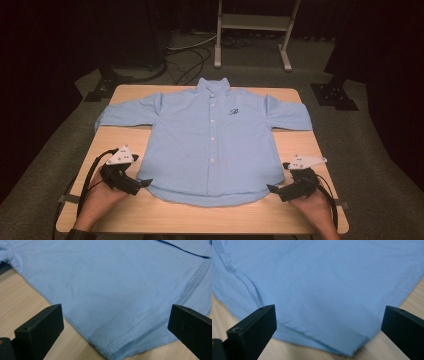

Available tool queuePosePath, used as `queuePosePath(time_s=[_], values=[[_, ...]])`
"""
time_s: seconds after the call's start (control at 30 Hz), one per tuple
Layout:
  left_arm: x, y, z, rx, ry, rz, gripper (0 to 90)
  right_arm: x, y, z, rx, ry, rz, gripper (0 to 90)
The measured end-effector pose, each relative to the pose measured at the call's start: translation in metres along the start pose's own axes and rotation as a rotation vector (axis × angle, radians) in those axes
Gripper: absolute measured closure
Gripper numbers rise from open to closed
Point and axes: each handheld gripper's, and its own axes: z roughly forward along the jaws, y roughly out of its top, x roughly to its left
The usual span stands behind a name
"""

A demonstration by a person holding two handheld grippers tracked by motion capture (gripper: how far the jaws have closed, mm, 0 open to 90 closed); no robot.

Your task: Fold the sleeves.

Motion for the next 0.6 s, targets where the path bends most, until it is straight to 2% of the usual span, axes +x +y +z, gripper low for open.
queuePosePath(time_s=[0.13, 0.2, 0.33, 0.4, 0.47, 0.5, 0.6], values=[[0.004, 0.007, 0.006, 0.001, 0.01, 0.005, 0.0, -0.003, 0.006, 0.007, -0.005, -0.002, -0.01, 0.0], [0.007, 0.01, 0.01, 0.002, -0.006, -0.005, 0.0, -0.008, 0.011, 0.014, 0.015, 0.005, 0.003, 0.0], [0.015, 0.015, 0.022, 0.021, -0.004, 0.004, 0.0, -0.016, 0.017, 0.025, 0.035, 0.008, 0.012, 0.0], [0.018, 0.015, 0.028, 0.025, -0.01, -0.003, 0.0, -0.019, 0.017, 0.03, 0.066, 0.006, 0.015, 0.0], [0.02, 0.015, 0.033, 0.059, -0.009, 0.001, 0.0, -0.02, 0.018, 0.034, 0.085, 0.0, 0.008, 0.0], [0.02, 0.015, 0.036, 0.073, -0.002, 0.017, 0.0, -0.021, 0.019, 0.036, 0.09, 0.0, 0.007, 0.0], [0.02, 0.016, 0.04, 0.089, 0.0, 0.028, 0.0, -0.022, 0.02, 0.039, 0.106, -0.003, -0.002, 0.0]])
